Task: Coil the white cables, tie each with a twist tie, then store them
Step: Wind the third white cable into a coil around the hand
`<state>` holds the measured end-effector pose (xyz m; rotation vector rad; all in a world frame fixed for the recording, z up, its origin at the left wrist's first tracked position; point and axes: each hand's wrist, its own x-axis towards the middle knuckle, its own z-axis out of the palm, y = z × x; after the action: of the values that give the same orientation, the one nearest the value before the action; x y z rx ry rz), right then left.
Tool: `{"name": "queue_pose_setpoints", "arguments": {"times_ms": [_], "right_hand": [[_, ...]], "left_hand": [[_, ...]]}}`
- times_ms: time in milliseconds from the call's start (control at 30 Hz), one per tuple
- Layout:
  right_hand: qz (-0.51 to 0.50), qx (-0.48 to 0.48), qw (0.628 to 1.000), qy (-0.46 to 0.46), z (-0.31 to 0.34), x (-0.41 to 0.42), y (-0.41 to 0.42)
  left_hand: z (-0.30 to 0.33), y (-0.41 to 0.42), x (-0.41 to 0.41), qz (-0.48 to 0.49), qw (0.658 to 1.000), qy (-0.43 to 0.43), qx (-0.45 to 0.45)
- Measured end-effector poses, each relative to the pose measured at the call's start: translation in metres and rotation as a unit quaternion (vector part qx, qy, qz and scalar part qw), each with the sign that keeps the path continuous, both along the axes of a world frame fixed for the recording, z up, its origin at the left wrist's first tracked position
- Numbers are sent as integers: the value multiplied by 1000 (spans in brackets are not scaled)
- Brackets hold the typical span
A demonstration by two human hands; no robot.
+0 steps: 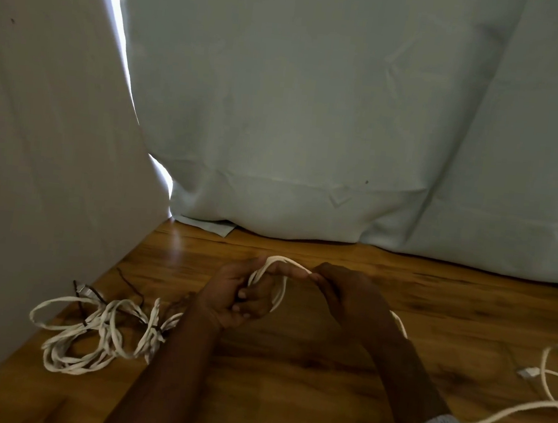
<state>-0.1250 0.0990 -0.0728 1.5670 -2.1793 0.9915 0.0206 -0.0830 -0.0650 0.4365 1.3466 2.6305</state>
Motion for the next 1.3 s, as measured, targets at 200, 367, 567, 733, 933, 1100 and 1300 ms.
{"name": "queue_pose_setpoints", "arguments": {"times_ms": [200, 367, 567, 733, 933, 1100, 1300], "right_hand": [[10, 30, 999, 0, -3, 9, -7], [18, 79, 997, -4, -8, 23, -16], [32, 146, 989, 21, -9, 40, -24], [41, 146, 988, 33, -10, 48, -28], [39, 159, 986, 27, -9, 45, -26], [60, 85, 994, 20, -4, 36, -19], [60, 34, 997, -30, 0, 19, -8]], "left_hand": [[3, 3, 2, 103, 993, 41, 44], [-2, -5, -4, 227, 969, 25, 94], [0, -11, -11, 341, 928, 29, 146], [2, -8, -18, 423, 902, -5, 91], [-5, -5, -19, 512, 840, -75, -164], [-18, 8, -23, 473, 747, -21, -467], [-13, 23, -23, 314, 811, -109, -482]]}}
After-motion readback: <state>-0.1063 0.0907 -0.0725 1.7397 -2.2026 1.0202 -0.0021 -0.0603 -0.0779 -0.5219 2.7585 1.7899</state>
